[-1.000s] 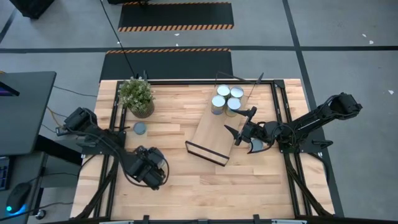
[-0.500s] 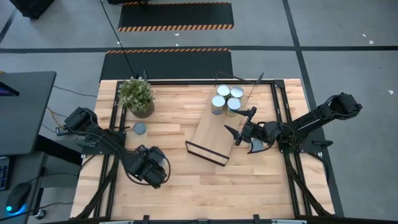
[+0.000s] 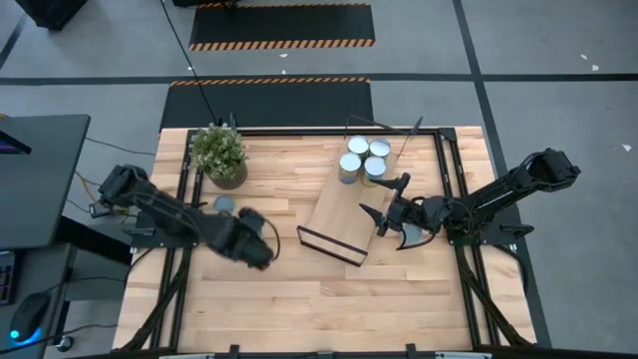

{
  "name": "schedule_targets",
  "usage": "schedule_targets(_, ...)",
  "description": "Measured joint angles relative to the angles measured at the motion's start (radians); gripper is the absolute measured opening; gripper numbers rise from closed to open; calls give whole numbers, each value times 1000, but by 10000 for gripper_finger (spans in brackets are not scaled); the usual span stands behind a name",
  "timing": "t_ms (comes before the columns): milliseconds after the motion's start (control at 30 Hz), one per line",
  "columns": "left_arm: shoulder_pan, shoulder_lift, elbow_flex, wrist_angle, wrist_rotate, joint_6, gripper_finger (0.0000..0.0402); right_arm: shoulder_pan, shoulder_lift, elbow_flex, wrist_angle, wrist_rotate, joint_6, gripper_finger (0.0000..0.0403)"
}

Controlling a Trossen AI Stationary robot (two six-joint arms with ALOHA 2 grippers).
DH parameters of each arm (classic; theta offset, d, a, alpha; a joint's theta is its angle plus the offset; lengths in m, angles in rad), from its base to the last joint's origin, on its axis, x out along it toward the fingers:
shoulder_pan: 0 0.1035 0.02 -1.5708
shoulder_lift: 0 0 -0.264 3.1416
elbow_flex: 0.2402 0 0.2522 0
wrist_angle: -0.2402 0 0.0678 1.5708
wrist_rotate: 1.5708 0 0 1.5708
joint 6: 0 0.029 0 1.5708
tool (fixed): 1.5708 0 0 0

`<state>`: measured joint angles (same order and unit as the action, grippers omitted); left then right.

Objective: Pick and place cans onto a shelf
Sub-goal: Put the canned mixed vegetables on the shelf

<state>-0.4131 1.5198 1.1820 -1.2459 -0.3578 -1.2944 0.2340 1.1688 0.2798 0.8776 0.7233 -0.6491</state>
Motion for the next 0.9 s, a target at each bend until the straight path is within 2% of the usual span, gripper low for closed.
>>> schedule_targets(100, 96, -6, 83, -37, -13, 70, 282, 5, 0, 3, -17, -10, 10, 372)
schedule_targets(267, 269, 36, 218, 1, -6, 271, 282, 24, 0, 68, -188, -48, 69, 372)
schedule_targets(433, 387, 105, 358, 35, -24, 447, 282, 38, 0, 82, -240, 10, 81, 372)
schedule_targets(633, 476, 272, 508, 114, 62, 608, 282, 97, 0, 82, -278, 108, 54, 372)
schedule_targets(900, 514, 525, 766, 117, 135, 781, 283, 139, -4, 82, -320, 86, 132, 372)
